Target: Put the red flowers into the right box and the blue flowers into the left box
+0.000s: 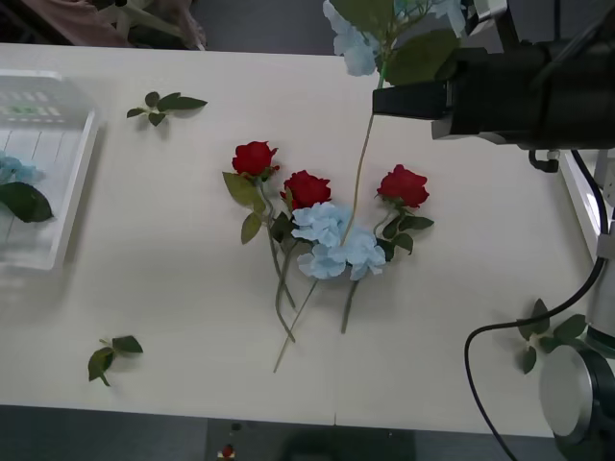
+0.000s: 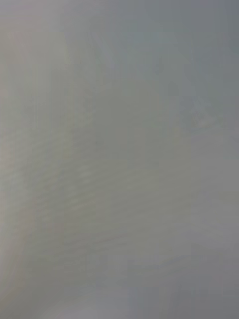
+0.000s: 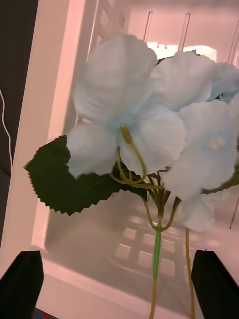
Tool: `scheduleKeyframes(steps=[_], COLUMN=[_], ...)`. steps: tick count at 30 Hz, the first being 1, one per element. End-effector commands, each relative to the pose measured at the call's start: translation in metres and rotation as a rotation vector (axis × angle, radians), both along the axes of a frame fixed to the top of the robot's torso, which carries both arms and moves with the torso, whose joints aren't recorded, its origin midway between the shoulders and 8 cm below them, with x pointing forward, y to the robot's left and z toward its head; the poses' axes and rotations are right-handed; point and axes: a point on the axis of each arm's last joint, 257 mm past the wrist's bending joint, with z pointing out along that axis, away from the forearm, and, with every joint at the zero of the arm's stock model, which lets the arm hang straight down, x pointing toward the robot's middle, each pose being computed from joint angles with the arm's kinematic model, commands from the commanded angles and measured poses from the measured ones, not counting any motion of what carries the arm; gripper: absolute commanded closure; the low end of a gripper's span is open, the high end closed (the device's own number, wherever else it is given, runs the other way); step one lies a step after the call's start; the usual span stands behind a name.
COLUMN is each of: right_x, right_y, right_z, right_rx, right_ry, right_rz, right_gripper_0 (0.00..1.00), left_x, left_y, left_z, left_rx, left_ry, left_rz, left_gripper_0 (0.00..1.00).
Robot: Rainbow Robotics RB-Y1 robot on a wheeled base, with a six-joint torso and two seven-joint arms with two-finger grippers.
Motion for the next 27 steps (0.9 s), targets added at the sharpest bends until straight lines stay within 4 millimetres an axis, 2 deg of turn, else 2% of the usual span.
scheduleKeyframes(steps=[1,3,5,10,11,15,17,22,23,26,27], right_x=[-0.005,-0.005,-0.004,-0.004,-0.004,-0.004,-0.004,-0.004,-0.004,-0.004,-0.004], right_y=[0.012,0.013,0.013,0.013,0.013,0.013,0.013,0.013,0.013,0.013,0.013], right_z=[0.023,0.023,0.023,0.023,0.023,0.023,0.023,0.023,0.023,0.023,0.023], right_rx=[0.027,0.029,0.029,0.029,0.029,0.029,0.029,0.029,0.029,0.029,0.029], right_ry=[-0.112,-0.117,-0.123,-0.123,-0.123,-0.123,-0.123,-0.123,-0.123,-0.123,-0.123], right_rz=[0.026,0.026,0.025,0.025,0.025,0.025,0.025,0.025,0.025,0.025,0.025], right_gripper_0=[1.0,1.0,1.0,1.0,1.0,1.0,1.0,1.0,1.0,1.0,1.0], left_x=[0.008,0.006,0.003,-0.012,-0.014,-0.031,-0.034,-0.049,-0.05,-0.057,-0.057], left_y=[-0.014,-0.026,-0.045,-0.108,-0.116,-0.185,-0.209,-0.296,-0.305,-0.362,-0.372], left_z=[0.016,0.02,0.028,0.046,0.048,0.064,0.068,0.076,0.077,0.078,0.08], left_rx=[-0.023,-0.046,-0.065,-0.135,-0.142,-0.234,-0.293,-0.608,-0.643,-0.759,-0.774], left_ry=[-0.042,-0.048,-0.061,-0.114,-0.12,-0.177,-0.204,-0.282,-0.289,-0.32,-0.333], left_rz=[-0.058,-0.086,-0.137,-0.287,-0.305,-0.438,-0.475,-0.583,-0.595,-0.681,-0.696], left_gripper_0=[0.02,0.0,0.0,0.0,0.0,0.0,0.0,0.0,0.0,0.0,0.0])
